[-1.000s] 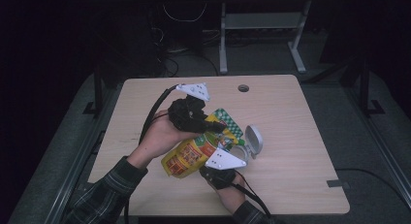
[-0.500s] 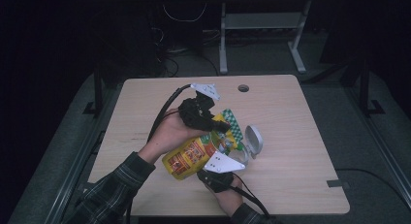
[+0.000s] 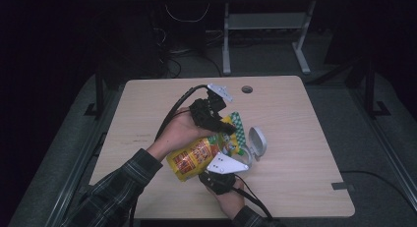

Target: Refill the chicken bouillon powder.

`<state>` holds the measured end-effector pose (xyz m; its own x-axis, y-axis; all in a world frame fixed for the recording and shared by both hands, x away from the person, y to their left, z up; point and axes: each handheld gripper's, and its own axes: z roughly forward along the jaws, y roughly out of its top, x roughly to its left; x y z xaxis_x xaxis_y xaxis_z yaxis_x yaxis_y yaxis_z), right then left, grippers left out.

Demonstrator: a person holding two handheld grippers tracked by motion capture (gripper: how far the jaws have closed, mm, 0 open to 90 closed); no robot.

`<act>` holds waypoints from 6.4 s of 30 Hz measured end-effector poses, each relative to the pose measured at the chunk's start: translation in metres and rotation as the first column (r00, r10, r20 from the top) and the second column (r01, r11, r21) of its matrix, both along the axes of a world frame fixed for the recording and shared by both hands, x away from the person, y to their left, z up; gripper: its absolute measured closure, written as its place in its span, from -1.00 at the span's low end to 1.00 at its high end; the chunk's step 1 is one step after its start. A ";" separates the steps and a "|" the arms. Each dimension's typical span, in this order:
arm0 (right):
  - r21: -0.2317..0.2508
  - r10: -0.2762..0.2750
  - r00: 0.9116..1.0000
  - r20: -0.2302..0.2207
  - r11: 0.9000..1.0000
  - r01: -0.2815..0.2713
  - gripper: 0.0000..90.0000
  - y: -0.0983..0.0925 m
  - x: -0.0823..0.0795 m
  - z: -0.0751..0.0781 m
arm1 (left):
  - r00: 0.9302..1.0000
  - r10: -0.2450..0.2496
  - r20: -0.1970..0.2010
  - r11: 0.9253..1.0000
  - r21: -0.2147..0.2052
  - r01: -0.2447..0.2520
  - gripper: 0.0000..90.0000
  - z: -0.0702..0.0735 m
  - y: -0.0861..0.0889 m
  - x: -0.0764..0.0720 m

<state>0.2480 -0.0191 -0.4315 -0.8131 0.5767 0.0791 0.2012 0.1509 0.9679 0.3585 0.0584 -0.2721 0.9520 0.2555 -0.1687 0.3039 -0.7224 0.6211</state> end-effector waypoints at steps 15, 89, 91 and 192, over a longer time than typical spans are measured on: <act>-0.003 0.000 1.000 0.003 1.000 0.000 1.00 0.002 -0.001 0.006 | 1.000 -0.008 -0.024 0.999 0.034 0.009 1.00 -0.003 -0.009 0.007; 0.134 0.064 0.997 0.042 0.988 -0.069 1.00 -0.010 -0.003 0.016 | 0.994 0.056 -0.089 0.974 0.223 -0.035 0.99 0.001 -0.044 0.013; 0.140 0.064 0.997 0.043 0.988 -0.070 1.00 -0.011 -0.003 0.017 | 0.994 0.055 -0.095 0.972 0.232 -0.031 0.99 0.001 -0.047 0.013; 0.157 0.079 0.995 0.062 0.984 -0.088 1.00 -0.016 0.001 0.020 | 0.994 0.062 -0.086 0.965 0.259 -0.038 0.98 0.002 -0.053 0.016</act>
<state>0.2494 -0.0348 -0.4114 -0.8634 0.4905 0.1182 0.1398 0.0075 0.9901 0.3747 0.0052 -0.2697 0.9201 0.3488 -0.1784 0.3914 -0.8362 0.3840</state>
